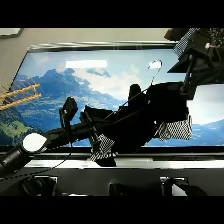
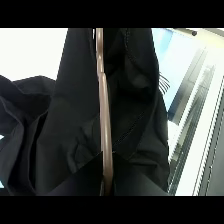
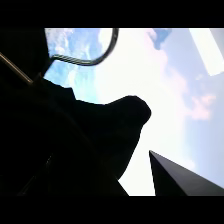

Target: Fold the clothes and pants, and hang the long-sleeved shirts on hangers.

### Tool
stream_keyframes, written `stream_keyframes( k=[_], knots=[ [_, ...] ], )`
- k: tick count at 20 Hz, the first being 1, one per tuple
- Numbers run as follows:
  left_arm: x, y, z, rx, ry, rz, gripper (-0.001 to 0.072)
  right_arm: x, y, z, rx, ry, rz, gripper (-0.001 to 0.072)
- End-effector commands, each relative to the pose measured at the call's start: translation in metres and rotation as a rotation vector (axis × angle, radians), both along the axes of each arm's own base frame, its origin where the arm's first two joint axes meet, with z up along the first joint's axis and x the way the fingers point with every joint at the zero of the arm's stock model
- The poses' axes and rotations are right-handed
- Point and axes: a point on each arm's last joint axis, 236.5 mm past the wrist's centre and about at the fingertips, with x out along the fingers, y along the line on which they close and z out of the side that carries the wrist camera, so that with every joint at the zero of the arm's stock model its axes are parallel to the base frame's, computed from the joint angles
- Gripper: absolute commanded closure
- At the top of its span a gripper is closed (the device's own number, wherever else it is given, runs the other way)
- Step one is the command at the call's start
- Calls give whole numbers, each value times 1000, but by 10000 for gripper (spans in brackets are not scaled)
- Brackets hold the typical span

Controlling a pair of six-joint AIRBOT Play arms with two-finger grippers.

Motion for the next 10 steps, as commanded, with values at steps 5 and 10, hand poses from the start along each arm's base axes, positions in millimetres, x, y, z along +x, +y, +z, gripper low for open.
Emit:
stream_keyframes(
  k=[5, 10],
  knots=[
    [0, 0, 0, 0, 0, -1, 687, 0, 14, -24, 65, 118, 85, 91],
    [0, 0, 0, 0, 1, -1, 687, -3, 15, -34, 74, 169, 107, 317]
  ],
)
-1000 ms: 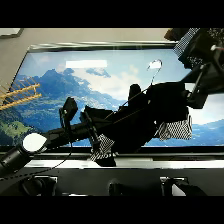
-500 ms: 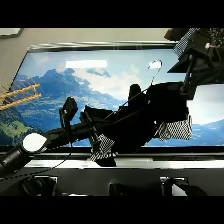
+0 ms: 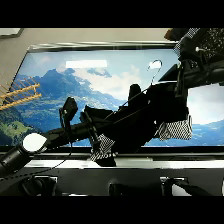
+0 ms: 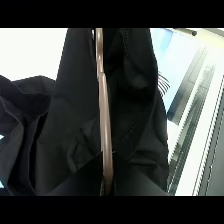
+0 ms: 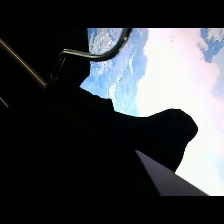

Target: Fold the clothes and pants, and hang the long-sleeved shirts on hangers.

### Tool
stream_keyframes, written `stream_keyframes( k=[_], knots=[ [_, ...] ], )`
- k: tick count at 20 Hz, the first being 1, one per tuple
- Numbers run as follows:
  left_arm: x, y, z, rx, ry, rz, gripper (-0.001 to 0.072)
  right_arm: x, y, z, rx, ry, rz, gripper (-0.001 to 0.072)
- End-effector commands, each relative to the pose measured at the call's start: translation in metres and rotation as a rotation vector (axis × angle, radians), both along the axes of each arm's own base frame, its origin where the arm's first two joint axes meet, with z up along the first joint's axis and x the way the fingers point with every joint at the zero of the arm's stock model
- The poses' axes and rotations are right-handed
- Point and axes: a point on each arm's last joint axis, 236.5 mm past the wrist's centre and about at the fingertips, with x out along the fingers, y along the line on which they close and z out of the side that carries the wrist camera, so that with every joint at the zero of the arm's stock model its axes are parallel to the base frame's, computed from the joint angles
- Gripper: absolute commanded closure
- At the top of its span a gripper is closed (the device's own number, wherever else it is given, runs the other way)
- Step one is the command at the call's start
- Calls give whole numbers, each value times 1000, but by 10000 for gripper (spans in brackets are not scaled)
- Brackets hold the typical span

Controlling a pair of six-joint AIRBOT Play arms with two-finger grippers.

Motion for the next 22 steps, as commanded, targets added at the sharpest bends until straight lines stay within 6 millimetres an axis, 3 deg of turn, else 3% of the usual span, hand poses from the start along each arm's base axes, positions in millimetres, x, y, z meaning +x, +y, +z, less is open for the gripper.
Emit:
stream_keyframes(
  k=[1, 4, 7, 10, 13, 14, 16, 17, 19, 22],
  knots=[
    [0, 0, 0, 0, 0, 0, 687, -6, 2, -6, 10, 48, 19, 443],
    [0, 0, 0, 0, 0, 0, 687, -21, 3, -9, 2, 100, 59, 683],
    [0, 0, 0, -1, 0, 0, 686, -27, 3, -3, -4, 90, 55, 685],
    [0, 0, 0, -7, 15, 5, 663, -33, -11, 3, -88, 40, 14, 688],
    [1, 1, 0, -25, 56, 21, 368, -42, -23, 14, -156, -14, -30, 689],
    [3, 1, 1, -37, 77, 35, 300, -45, -26, 18, -173, -31, -40, 689],
    [13, 5, 3, -80, 138, 101, 286, -53, -30, 26, -190, -45, -75, 689],
    [19, 8, 5, -100, 159, 135, 178, -57, -31, 30, -198, -56, -90, 689],
    [32, 15, 10, -153, 203, 215, 156, -63, -36, 37, -225, -85, -111, 689],
    [63, 47, 23, -298, 346, 380, 117, -71, -40, 46, -240, -112, -143, 689]
  ],
)
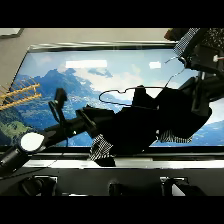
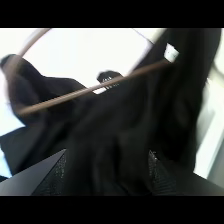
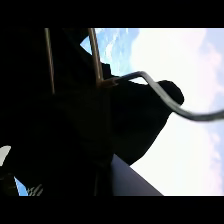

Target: Fold the clothes and pants, and hang the long-sleeved shirts on hangers.

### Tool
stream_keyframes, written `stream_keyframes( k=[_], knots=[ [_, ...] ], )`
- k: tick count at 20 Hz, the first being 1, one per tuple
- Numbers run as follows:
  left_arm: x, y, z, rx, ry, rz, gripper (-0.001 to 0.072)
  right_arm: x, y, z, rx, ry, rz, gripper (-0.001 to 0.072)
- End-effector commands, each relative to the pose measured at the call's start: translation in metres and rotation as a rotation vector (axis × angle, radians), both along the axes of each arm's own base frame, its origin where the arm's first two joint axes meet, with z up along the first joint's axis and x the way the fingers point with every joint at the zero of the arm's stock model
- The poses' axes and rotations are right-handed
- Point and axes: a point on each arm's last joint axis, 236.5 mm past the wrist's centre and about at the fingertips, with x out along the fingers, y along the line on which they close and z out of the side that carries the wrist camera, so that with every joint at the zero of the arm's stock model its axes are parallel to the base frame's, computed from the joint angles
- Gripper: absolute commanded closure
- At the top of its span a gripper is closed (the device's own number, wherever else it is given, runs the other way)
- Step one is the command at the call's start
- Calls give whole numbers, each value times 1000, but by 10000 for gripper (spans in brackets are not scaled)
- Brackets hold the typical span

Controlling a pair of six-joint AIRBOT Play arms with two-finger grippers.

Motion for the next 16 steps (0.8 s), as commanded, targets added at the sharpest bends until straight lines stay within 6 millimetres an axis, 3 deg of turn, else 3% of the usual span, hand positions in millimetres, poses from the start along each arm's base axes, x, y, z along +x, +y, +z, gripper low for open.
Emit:
stream_keyframes(
  k=[1, 3, 5, 6, 8, 12, 16],
  knots=[
    [36, 38, 10, -195, 212, 204, 117, -9, -7, 10, -27, -34, -42, 689],
    [43, 52, -2, -286, 418, 238, 118, -10, -7, 10, -20, -28, -55, 689],
    [25, 44, -36, -220, 580, 180, 129, -9, -7, 10, -16, -24, -61, 689],
    [12, 32, -51, -187, 650, 155, 180, -9, -7, 10, -12, -21, -69, 689],
    [-12, 3, -69, -144, 739, 116, 180, -8, -7, 8, -2, -6, -90, 688],
    [-44, -62, -68, -139, 719, 48, 180, -9, -7, -8, 16, 62, -117, 688],
    [-59, -101, -79, -134, 703, 26, 179, -9, -7, -13, 17, 76, -117, 688]
  ],
)
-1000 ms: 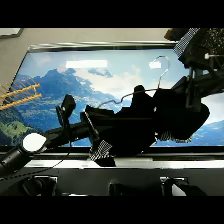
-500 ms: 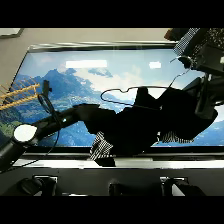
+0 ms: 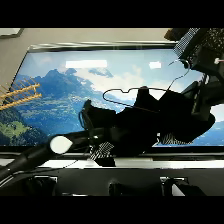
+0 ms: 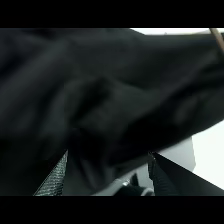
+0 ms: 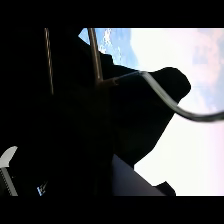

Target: Fold the clothes and pants, and hang the long-sleeved shirts on hangers.

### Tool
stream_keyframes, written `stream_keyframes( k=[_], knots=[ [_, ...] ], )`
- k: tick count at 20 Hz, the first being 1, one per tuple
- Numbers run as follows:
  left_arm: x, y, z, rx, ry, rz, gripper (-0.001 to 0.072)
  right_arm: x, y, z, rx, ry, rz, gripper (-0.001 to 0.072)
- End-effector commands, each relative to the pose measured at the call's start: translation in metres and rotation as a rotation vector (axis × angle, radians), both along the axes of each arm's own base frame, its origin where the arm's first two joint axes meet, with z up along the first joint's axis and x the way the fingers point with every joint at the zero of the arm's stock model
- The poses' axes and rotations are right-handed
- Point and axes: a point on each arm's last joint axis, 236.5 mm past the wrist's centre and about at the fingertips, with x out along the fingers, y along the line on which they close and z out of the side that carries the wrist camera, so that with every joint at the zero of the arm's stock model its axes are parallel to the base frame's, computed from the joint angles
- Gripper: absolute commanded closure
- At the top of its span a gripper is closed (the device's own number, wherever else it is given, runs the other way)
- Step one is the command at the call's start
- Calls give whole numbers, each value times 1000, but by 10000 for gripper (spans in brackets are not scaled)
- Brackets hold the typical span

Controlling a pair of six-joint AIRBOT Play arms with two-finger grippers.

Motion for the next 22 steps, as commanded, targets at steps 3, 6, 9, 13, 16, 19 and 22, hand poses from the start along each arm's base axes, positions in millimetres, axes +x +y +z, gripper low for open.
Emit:
stream_keyframes(
  k=[3, 6, 9, 13, 16, 19, 22],
  knots=[
    [-4, -37, -21, 12, -2, 18, 177, 0, 0, -4, 5, 14, -9, 687],
    [7, -44, -31, 23, -1, 40, 93, 0, 0, -4, 5, 14, -9, 687],
    [0, -51, -33, 26, 0, 23, 93, 0, 0, -4, 5, 13, -9, 687],
    [-9, -57, -36, 31, 0, 5, 151, 2, 0, -3, 6, 8, -12, 687],
    [-11, -58, -43, 42, 7, 0, 218, 2, 0, -3, 6, 7, -12, 687],
    [-10, -58, -46, 37, 41, 16, 314, 1, 0, -3, 6, 6, -12, 687],
    [-4, -58, -56, 42, 55, 47, 547, 1, 0, -3, 6, 6, -12, 687]
  ],
)
